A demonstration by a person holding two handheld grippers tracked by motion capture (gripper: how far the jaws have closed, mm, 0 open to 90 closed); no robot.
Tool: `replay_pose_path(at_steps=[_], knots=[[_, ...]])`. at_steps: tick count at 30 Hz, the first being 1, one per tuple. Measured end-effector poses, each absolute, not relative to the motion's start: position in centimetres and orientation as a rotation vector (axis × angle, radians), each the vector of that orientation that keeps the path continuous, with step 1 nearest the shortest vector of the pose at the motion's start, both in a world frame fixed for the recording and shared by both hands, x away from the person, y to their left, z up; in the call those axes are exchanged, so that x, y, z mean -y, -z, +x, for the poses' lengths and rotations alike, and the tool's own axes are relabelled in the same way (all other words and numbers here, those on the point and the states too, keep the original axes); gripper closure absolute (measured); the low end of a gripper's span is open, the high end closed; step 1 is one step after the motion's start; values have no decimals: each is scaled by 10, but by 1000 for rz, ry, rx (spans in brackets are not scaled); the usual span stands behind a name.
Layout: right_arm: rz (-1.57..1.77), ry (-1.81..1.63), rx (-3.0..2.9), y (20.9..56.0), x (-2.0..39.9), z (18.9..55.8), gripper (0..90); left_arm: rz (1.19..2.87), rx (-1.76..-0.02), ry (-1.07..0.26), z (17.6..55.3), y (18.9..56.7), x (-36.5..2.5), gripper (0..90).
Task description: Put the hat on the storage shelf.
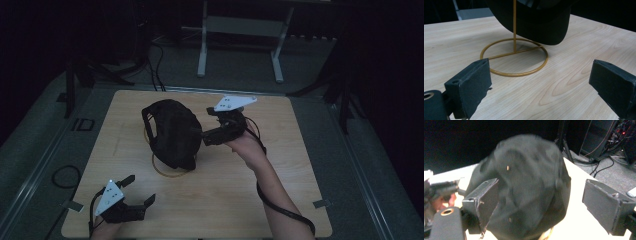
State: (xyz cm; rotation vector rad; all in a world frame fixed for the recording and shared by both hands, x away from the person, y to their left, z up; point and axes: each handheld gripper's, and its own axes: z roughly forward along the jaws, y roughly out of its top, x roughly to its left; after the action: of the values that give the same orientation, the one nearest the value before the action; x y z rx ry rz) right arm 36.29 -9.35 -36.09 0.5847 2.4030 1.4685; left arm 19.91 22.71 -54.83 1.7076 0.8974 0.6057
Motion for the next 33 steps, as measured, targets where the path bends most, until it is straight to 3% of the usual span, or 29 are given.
replay_pose_path(at_steps=[33], knots=[[532,-1500,-2463,468,160,319,133,1714,-905,-601,201,551,-227,45]])
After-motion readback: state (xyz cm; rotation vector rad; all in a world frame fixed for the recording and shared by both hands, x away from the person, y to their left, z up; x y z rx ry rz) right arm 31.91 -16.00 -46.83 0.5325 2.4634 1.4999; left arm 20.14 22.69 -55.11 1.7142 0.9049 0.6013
